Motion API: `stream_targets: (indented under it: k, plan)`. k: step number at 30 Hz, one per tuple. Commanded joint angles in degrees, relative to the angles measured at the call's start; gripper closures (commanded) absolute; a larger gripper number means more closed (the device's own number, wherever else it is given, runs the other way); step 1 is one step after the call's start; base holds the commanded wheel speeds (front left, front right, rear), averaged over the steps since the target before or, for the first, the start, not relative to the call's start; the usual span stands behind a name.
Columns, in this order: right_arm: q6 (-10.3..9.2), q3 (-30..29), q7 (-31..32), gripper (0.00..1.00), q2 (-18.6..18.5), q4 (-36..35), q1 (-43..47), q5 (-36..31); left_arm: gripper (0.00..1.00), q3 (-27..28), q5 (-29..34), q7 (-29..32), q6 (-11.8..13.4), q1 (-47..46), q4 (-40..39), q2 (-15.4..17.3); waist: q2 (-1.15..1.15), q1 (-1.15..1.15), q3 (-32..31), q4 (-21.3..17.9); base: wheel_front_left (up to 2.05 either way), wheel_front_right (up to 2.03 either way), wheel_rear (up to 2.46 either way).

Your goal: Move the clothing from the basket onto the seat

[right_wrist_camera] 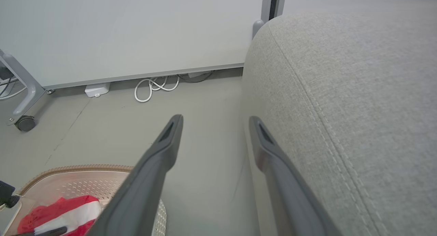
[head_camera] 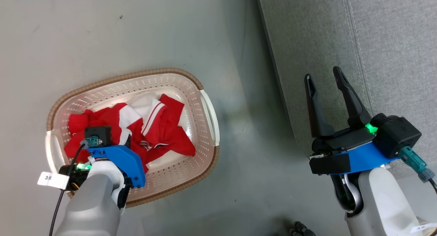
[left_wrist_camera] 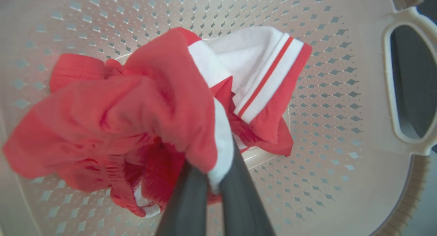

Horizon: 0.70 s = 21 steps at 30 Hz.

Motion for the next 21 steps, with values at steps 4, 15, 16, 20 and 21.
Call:
stream_targets:
  k: [4,15,16,20,21]
  plan:
    - [0.03,-0.32,-0.19,0.00,-0.17,0.85,-0.47,-1.24,1.00,-0.49,-1.21,-1.01,-0.47,1.06,0.17,-1.07,0.00,0.00,-4.34,2.27,0.00,0.00,0.00]
    - [0.03,-0.35,-0.20,0.00,-0.19,4.16,2.41,-2.80,1.00,-5.78,-3.07,-4.10,-0.60,5.81,-3.63,-2.97,0.00,0.00,-17.92,7.67,0.00,0.00,0.00]
    - [0.03,-0.43,-0.20,0.00,-0.19,4.50,2.77,-2.84,1.00,-6.71,-3.52,-4.14,-0.61,6.39,-4.59,-3.03,0.00,0.00,-19.29,8.16,0.00,0.00,0.00]
    - [0.03,-0.15,-0.20,0.00,-0.19,6.43,4.83,-3.00,1.00,-11.71,-7.08,-3.05,-0.61,9.91,-9.58,-3.20,0.00,0.00,-25.84,10.00,0.00,0.00,0.00]
    - [0.03,0.08,-0.20,0.00,-0.19,6.75,5.24,-3.01,1.00,-12.76,-7.94,-2.70,-0.61,10.56,-10.59,-2.99,0.00,0.00,-26.95,10.26,0.00,0.00,0.00]
